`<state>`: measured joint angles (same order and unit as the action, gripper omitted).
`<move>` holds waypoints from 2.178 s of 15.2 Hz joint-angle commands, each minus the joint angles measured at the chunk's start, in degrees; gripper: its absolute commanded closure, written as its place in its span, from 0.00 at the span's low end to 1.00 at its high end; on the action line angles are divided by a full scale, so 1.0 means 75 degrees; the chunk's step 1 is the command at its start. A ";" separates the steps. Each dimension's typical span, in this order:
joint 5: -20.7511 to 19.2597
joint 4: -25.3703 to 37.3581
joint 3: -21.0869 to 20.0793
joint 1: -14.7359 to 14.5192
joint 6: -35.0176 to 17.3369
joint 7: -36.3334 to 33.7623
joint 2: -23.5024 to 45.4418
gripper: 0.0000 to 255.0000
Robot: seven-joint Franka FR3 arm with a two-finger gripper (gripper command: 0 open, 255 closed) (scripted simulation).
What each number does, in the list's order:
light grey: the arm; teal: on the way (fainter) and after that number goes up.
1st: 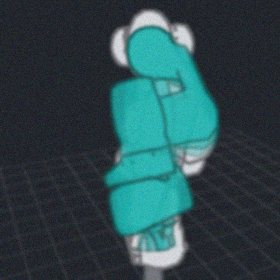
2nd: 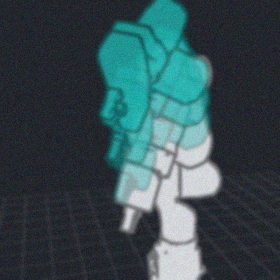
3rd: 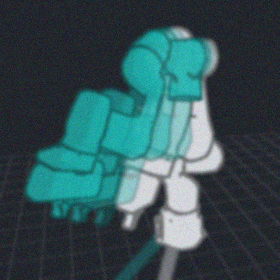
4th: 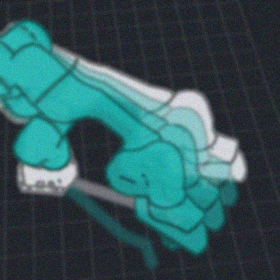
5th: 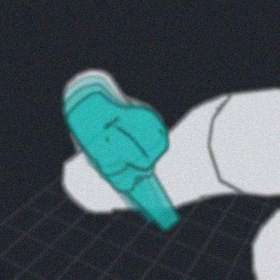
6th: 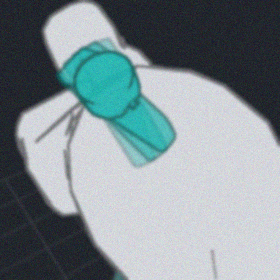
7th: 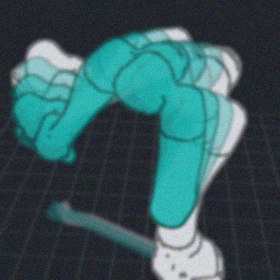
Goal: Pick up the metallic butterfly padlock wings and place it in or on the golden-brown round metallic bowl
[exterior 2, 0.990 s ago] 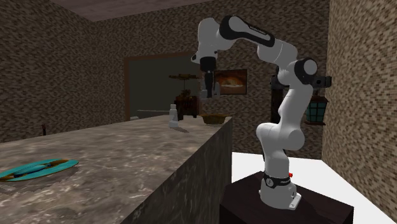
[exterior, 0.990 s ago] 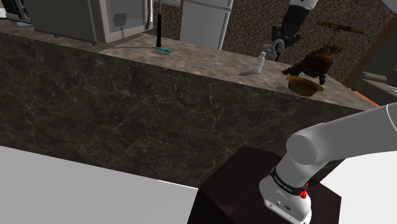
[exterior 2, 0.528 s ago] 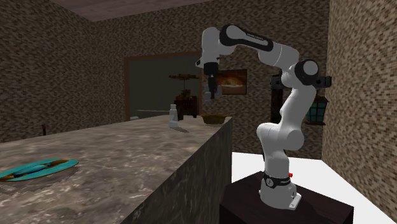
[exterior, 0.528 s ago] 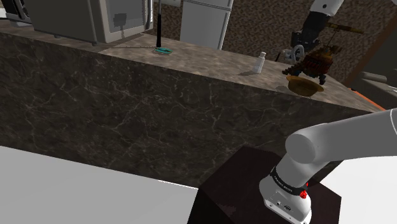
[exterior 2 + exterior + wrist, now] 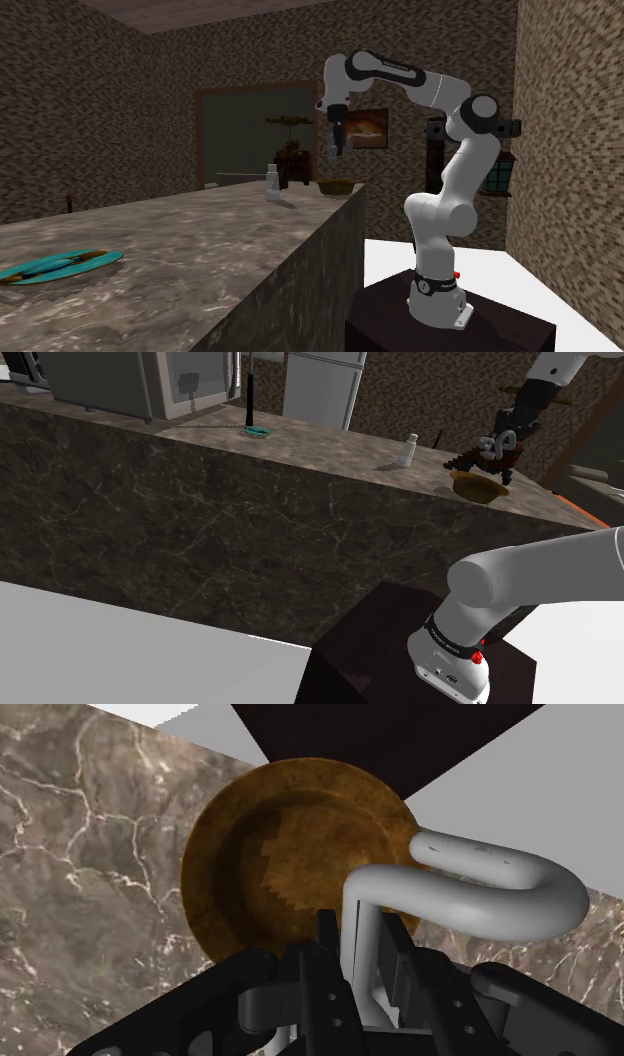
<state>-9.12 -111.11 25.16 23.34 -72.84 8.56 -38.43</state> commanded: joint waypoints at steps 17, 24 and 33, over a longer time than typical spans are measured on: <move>-0.0282 -0.1550 0.0213 0.0174 -0.1072 0.0077 -0.0503 1.00; -0.0283 -0.1550 0.0213 0.0174 -0.1072 0.0077 -0.0503 0.00; -0.0137 -0.0214 0.0211 0.0029 -0.0223 0.0203 -0.0015 0.00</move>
<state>-10.16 -112.85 26.75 23.57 -74.63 10.07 -38.58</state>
